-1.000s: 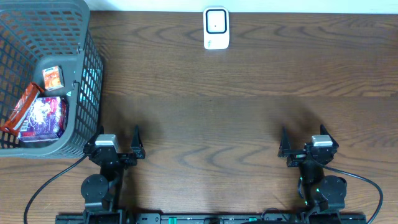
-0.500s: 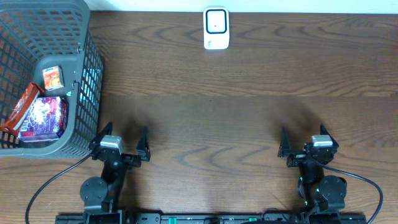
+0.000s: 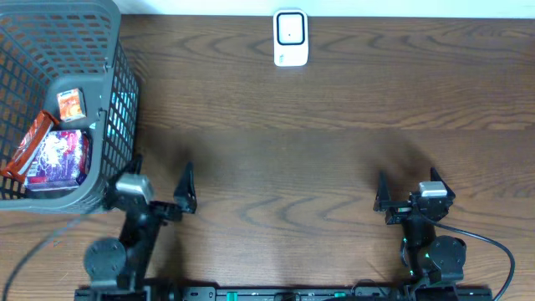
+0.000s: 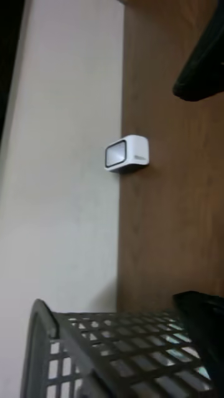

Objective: Scan the item barcode
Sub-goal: 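Move the left gripper up and into the grey basket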

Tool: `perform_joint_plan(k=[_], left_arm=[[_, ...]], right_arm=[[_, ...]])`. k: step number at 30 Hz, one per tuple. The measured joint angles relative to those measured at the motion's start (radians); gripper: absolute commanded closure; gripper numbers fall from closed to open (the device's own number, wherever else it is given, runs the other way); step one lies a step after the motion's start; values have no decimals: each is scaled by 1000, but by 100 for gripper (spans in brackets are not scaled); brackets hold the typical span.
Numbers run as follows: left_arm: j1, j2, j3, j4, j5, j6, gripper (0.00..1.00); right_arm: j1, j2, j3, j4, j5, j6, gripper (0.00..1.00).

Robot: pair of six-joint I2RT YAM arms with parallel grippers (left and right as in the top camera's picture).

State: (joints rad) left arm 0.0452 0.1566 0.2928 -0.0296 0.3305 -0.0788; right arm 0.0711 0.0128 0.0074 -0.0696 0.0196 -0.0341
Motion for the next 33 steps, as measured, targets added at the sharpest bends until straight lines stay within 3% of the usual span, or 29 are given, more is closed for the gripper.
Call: perform_joint_plan(k=[3,7,11,16,26,29,33], left_arm=[[0,162,168,-107,1,0,2],[0,319,335,-74,71,0,2],[0,357,385,-17,127,-1,2],[0,430,457,-94,150,-21,2],[0,834,1066,-715,76,14,2],[0,924,1197,-800,74,54,2],[0,960,1237,-804,74,81,2]], right_arm=[[0,-1,0,1,1,0,1],[0,-1,0,0,3,0,1],[0,-1,0,0,3,0,1],[0,-1,0,0,3,0,1],[0,-1,0,0,3,0,1],[0,-1,0,0,3,0,1],[0,-1,0,0,3,0,1]])
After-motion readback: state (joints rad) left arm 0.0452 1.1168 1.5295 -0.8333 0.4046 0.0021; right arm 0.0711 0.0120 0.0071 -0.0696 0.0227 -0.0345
